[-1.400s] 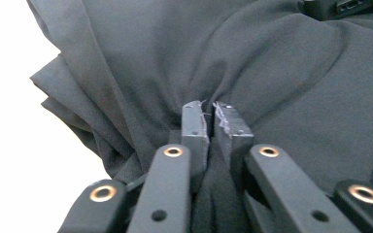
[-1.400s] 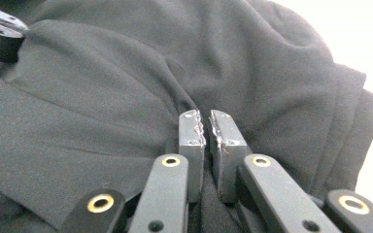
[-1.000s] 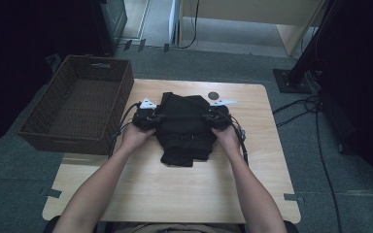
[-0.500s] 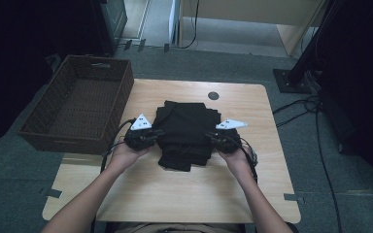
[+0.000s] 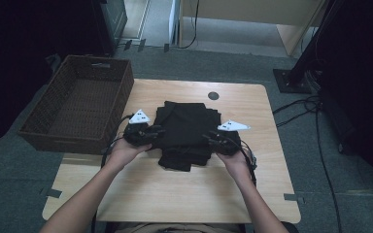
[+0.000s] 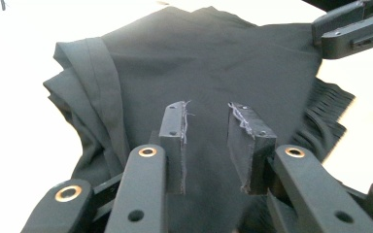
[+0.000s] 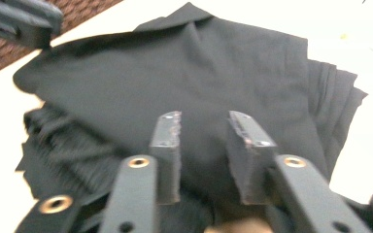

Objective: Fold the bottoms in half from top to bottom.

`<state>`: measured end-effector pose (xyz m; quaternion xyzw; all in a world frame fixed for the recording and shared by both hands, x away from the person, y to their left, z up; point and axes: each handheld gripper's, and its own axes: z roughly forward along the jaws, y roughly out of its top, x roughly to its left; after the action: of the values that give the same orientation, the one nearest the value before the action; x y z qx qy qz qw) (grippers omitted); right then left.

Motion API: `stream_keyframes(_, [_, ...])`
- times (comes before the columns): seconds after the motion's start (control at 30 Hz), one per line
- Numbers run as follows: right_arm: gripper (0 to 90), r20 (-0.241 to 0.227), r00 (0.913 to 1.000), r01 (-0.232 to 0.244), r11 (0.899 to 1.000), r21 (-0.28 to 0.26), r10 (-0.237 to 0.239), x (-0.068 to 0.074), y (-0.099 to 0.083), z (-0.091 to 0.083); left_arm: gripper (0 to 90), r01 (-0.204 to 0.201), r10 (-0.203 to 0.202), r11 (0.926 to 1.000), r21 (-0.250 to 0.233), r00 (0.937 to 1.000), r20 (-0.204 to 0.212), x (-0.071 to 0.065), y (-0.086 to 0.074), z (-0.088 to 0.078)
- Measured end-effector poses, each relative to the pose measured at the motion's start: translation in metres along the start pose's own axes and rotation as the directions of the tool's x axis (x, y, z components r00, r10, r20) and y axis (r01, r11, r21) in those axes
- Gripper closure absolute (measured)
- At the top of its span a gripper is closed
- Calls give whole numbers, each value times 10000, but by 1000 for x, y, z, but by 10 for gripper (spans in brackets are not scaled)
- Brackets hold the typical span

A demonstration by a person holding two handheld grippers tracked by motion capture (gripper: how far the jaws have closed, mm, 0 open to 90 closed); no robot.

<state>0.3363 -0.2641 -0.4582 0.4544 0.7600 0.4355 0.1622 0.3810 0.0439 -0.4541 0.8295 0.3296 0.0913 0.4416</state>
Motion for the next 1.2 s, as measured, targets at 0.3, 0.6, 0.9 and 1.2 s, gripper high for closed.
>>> stream_keyframes(0.3, [528, -282, 9996, -14, 9937, 1118, 46, 8, -12, 43, 545, 79, -85, 9942, 1073, 9999, 55, 0, -20, 39])
stream_keyframes(0.6, [669, 254, 9997, -7, 9941, 1085, -20, 9, -27, 59, 679, -158, 183, 9930, 1172, 9996, -206, -5, -29, 54])
stream_keyframes(0.9, [802, 554, 9982, 195, 9976, 659, -232, 2, -26, 69, 883, -191, 233, 9963, 837, 9985, -494, -3, -26, 65])
stream_keyframes(1.2, [824, 737, 9971, -244, 9971, 720, 191, -9, 1, 69, 900, 645, -644, 9979, 7, 9967, -495, 8, -5, 49])
